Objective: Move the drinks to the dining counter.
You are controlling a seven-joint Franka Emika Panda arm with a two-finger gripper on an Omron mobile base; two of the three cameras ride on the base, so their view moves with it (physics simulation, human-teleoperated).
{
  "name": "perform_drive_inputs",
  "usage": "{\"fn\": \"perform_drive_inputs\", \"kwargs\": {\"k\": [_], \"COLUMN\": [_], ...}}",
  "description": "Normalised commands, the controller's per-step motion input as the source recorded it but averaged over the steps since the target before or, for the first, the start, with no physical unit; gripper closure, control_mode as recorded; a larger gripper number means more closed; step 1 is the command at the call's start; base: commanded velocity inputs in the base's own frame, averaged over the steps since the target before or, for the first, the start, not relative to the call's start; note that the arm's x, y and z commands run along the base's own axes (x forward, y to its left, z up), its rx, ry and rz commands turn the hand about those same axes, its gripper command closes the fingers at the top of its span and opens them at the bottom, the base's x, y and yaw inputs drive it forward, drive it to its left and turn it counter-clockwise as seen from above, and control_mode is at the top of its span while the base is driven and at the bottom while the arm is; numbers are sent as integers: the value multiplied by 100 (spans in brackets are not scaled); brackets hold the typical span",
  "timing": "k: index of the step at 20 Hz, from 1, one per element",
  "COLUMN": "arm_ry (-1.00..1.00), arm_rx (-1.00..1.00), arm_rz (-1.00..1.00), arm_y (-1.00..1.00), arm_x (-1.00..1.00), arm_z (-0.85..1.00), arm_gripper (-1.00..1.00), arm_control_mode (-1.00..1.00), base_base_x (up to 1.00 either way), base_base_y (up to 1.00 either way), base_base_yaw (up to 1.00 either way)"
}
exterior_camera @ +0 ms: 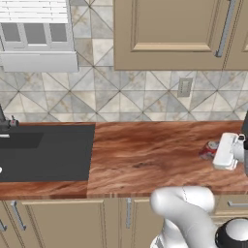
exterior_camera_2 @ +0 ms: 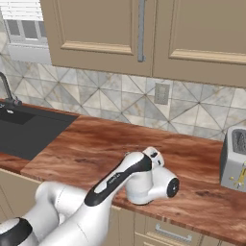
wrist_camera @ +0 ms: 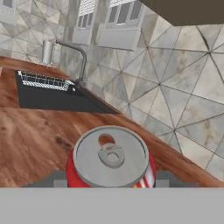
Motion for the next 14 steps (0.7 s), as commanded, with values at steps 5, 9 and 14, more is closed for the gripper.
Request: {"fn": "perform_drive_inputs", "kwargs": {"k": [5, 9, 14], "arm_ry": [-19, -12, -5], "arm_rx": [-13, -11, -7], "arm_rz": [11, 8, 5], "arm_y": [59, 61, 36], "arm_x": [-55, -56, -48], "arm_z": [27, 22, 11], "arm_gripper": [100, 100, 100], "arm_control_mode": [-100, -100, -100], "base_base_x": [0, 0, 0], "base_base_y": [0, 0, 0], "base_base_yaw": [0, 0, 0]}}
